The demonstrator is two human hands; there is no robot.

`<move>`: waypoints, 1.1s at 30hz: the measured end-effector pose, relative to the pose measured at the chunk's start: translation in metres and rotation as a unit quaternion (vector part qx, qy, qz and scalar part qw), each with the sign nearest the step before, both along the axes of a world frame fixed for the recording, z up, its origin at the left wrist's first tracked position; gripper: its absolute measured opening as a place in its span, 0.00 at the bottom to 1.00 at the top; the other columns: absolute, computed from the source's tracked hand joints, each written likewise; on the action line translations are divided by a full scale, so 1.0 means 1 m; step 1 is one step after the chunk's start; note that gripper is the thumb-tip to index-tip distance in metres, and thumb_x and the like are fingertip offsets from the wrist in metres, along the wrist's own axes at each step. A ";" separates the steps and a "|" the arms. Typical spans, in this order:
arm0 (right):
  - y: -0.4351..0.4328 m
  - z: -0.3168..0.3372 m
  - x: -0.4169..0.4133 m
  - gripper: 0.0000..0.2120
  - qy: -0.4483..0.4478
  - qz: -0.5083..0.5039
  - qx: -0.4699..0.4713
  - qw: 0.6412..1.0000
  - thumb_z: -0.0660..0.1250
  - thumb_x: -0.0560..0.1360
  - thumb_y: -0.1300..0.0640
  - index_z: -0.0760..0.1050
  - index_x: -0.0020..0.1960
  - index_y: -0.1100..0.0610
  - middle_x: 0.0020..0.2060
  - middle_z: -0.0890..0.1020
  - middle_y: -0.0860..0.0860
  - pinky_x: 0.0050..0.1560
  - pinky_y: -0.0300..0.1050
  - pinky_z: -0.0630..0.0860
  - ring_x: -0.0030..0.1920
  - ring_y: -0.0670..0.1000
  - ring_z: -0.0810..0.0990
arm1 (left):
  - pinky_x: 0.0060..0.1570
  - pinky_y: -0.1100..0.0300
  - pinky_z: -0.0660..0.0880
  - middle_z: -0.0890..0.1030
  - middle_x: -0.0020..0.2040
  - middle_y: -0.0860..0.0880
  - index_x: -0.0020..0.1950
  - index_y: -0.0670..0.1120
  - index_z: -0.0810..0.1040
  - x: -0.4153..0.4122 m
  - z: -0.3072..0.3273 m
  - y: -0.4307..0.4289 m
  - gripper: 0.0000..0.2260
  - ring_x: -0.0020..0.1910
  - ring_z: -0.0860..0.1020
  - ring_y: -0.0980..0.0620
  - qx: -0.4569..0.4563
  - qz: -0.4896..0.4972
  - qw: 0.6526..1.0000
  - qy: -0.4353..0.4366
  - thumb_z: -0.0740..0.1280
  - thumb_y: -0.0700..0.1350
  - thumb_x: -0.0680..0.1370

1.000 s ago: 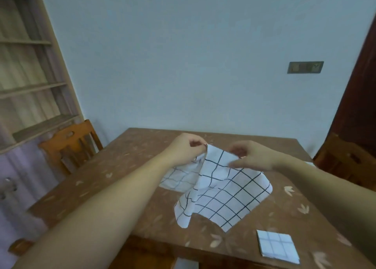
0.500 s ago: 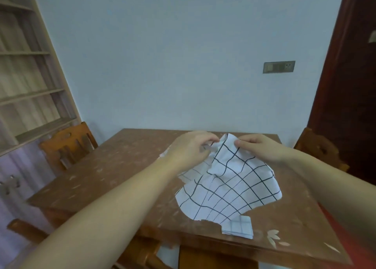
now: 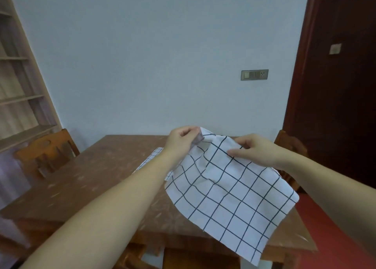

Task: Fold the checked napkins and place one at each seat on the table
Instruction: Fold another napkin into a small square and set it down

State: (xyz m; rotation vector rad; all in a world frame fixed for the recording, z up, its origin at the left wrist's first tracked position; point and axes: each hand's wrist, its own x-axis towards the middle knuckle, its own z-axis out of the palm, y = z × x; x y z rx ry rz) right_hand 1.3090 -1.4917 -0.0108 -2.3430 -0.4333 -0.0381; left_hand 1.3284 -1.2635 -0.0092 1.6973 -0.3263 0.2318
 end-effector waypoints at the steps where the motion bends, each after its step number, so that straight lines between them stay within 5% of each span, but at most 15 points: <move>1: 0.001 0.001 -0.001 0.19 -0.011 -0.003 -0.002 1.000 0.68 0.76 0.48 0.73 0.39 0.65 0.31 0.68 0.51 0.35 0.42 0.63 0.31 0.48 0.66 | 0.42 0.69 0.71 0.77 0.36 0.50 0.38 0.42 0.78 0.000 0.000 -0.001 0.12 0.34 0.74 0.60 0.014 0.013 1.000 -0.010 0.65 0.43 0.81; 4: 0.001 0.002 0.000 0.19 -0.048 -0.024 -0.011 0.999 0.66 0.78 0.49 0.66 0.33 0.55 0.28 0.63 0.48 0.34 0.43 0.59 0.29 0.47 0.61 | 0.40 0.65 0.69 0.75 0.38 0.53 0.41 0.48 0.75 -0.002 -0.003 -0.001 0.08 0.36 0.72 0.57 0.031 0.129 0.988 -0.082 0.69 0.48 0.78; 6: -0.002 0.004 0.002 0.19 -0.056 -0.050 -0.025 0.997 0.65 0.76 0.45 0.65 0.32 0.52 0.27 0.63 0.45 0.37 0.45 0.60 0.29 0.46 0.61 | 0.37 0.62 0.66 0.70 0.33 0.54 0.38 0.44 0.72 -0.007 -0.004 0.001 0.14 0.32 0.68 0.57 0.017 0.158 0.982 -0.100 0.68 0.51 0.78; 9: -0.003 0.005 0.002 0.19 -0.060 -0.056 -0.048 0.995 0.65 0.76 0.44 0.64 0.32 0.51 0.26 0.63 0.44 0.38 0.47 0.59 0.29 0.46 0.61 | 0.36 0.64 0.67 0.72 0.28 0.57 0.39 0.38 0.77 -0.012 -0.007 -0.001 0.23 0.29 0.70 0.59 0.075 0.088 0.993 -0.038 0.66 0.59 0.77; 14: 0.001 0.007 -0.005 0.21 -0.073 -0.023 -0.058 0.995 0.67 0.77 0.49 0.65 0.33 0.58 0.26 0.62 0.45 0.33 0.44 0.59 0.27 0.44 0.60 | 0.47 0.66 0.72 0.83 0.41 0.62 0.45 0.52 0.83 -0.012 -0.009 -0.011 0.11 0.44 0.79 0.64 0.102 0.011 0.995 0.001 0.71 0.58 0.74; 17: 0.001 0.009 -0.011 0.20 -0.084 -0.015 -0.065 0.994 0.67 0.78 0.51 0.65 0.33 0.60 0.25 0.61 0.44 0.31 0.42 0.59 0.26 0.44 0.60 | 0.40 0.68 0.71 0.80 0.32 0.62 0.39 0.49 0.83 -0.013 -0.007 -0.014 0.10 0.35 0.76 0.64 0.100 -0.006 0.995 0.030 0.71 0.55 0.75; 20: -0.002 0.007 -0.013 0.19 -0.086 -0.016 -0.070 0.994 0.67 0.78 0.52 0.69 0.34 0.62 0.26 0.63 0.46 0.32 0.42 0.59 0.27 0.44 0.61 | 0.45 0.65 0.73 0.83 0.39 0.56 0.42 0.47 0.85 -0.011 -0.004 -0.016 0.07 0.40 0.79 0.61 0.057 -0.013 0.997 0.047 0.72 0.49 0.75; 24: -0.007 0.002 -0.018 0.20 -0.080 -0.026 -0.087 0.993 0.68 0.77 0.51 0.68 0.32 0.61 0.24 0.62 0.45 0.31 0.42 0.59 0.27 0.45 0.60 | 0.37 0.73 0.71 0.84 0.41 0.55 0.43 0.47 0.86 -0.009 0.000 -0.015 0.04 0.34 0.78 0.69 0.017 -0.026 0.999 0.043 0.72 0.46 0.75; 29: -0.012 -0.002 -0.019 0.23 -0.107 -0.037 -0.110 0.987 0.69 0.76 0.52 0.62 0.28 0.55 0.23 0.61 0.46 0.30 0.43 0.58 0.26 0.46 0.60 | 0.53 0.57 0.77 0.86 0.45 0.48 0.43 0.45 0.87 -0.008 0.002 -0.011 0.07 0.46 0.82 0.52 -0.013 -0.011 0.998 0.064 0.73 0.48 0.74; 33: -0.011 -0.004 -0.021 0.23 -0.113 -0.033 -0.129 0.985 0.69 0.77 0.53 0.65 0.26 0.50 0.21 0.66 0.45 0.28 0.38 0.59 0.25 0.46 0.63 | 0.50 0.59 0.77 0.86 0.44 0.51 0.43 0.47 0.86 -0.007 -0.003 -0.011 0.09 0.47 0.83 0.52 0.058 -0.056 0.990 0.113 0.73 0.52 0.74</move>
